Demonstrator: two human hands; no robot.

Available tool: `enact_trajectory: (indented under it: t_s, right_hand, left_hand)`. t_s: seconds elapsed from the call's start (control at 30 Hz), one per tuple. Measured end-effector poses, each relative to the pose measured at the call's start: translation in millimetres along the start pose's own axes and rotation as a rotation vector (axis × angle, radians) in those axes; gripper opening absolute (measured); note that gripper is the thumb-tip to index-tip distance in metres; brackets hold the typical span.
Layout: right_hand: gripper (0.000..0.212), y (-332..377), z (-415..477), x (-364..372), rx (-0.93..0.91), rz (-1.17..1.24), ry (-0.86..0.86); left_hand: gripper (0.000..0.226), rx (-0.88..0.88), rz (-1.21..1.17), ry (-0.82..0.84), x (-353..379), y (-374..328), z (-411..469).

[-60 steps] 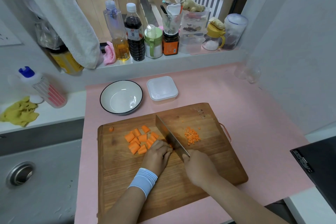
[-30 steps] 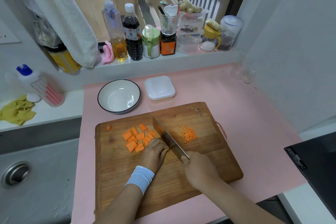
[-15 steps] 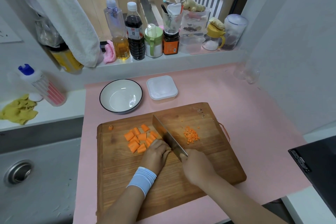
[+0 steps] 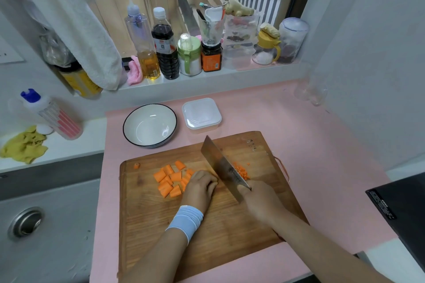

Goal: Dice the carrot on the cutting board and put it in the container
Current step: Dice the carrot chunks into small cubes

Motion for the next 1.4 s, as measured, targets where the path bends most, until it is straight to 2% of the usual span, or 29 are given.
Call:
enact_trajectory:
  t_s: [0.17,0.23,0.3,0.43,0.5,0.53,0.6,0.73,0.77,0.83,1.0,1.07,1.13,1.3,1.33,1.4]
  right_hand:
    - [0.031,-4.7,5.6,-18.9,-0.031,-0.058,-0.046]
    - [0.03,-6.0,7.1,-22.1,-0.042,-0.073,-0.039]
    - [0.03,-7.5,8.8,-26.6,-0.059,-0.138,-0.063]
    - [0.026,-10.6,8.2,-37.3,-0.13,-0.375,-0.12]
    - [0.027,-10.8,4.2,-43.5,-0.201,-0.489,-0.158]
    - [0.031,-10.3,2.9,-47.1,-0.238,-0.556,-0.176]
    - [0.031,-10.9,3.5,-51.3,-0.282,-0.672,-0.193]
    - [0.013,-15.8,9.5,-52.9,-0.302,-0.751,-0.168]
    - [0.01,-18.2,10.6,-52.7,-0.324,-0.762,-0.174]
    - [0.009,-21.7,12.2,-50.8,-0.364,-0.766,-0.162]
    - [0.017,-23.4,8.8,-49.0,-0.467,-0.768,-0.202]
    - [0.016,-23.5,5.7,-48.3,-0.463,-0.783,-0.179]
    - [0.02,-22.8,2.7,-48.3,-0.439,-0.788,-0.162]
    - [0.032,-16.2,1.9,-44.4,-0.312,-0.628,-0.109]
    - [0.031,-13.2,2.6,-41.2,-0.277,-0.565,-0.102]
    - [0.026,-5.8,3.7,-30.1,-0.195,-0.432,-0.065]
  left_hand:
    - [0.015,-0.283,-0.268,0.065,4.2,-25.9,20.7]
    - [0.02,-0.381,-0.335,0.018,-2.8,-20.8,21.8]
    - [0.025,-0.468,-0.363,-0.096,-18.2,-11.2,21.1]
    - [0.03,-0.611,-0.508,-0.455,-60.8,-6.9,20.3]
    - [0.033,-0.578,-0.493,-0.489,-78.0,-8.0,24.0]
    - [0.033,-0.547,-0.48,-0.437,-84.2,-8.5,27.9]
    - [0.032,-0.513,-0.48,-0.229,-88.4,-13.5,39.4]
    - [0.035,-0.478,-0.341,0.353,-67.6,-38.6,56.0]
    - [0.034,-0.468,-0.289,0.454,-59.3,-44.1,57.4]
    - [0.037,-0.474,-0.214,0.56,-47.2,-52.7,58.8]
    - [0.043,-0.467,-0.157,0.612,-35.0,-69.1,65.5]
    - [0.042,-0.481,-0.117,0.57,-37.7,-65.6,64.8]
    - [0.039,-0.504,-0.108,0.427,-49.1,-57.9,62.9]
    - [0.036,-0.59,-0.205,-0.13,-93.7,-22.8,42.0]
    - [0.036,-0.646,-0.195,-0.179,-101.1,-15.4,34.3]
    - [0.032,-0.769,-0.101,-0.14,-107.6,-0.4,19.8]
Point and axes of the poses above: each hand's wrist, its own z-axis towards the middle knuckle, its own x-axis out of the palm, y = z × x, the point moved 2 cm from there along z, towards the middle knuckle, and after that the axes turned 14 degrees about y, right-handed, at the moved point
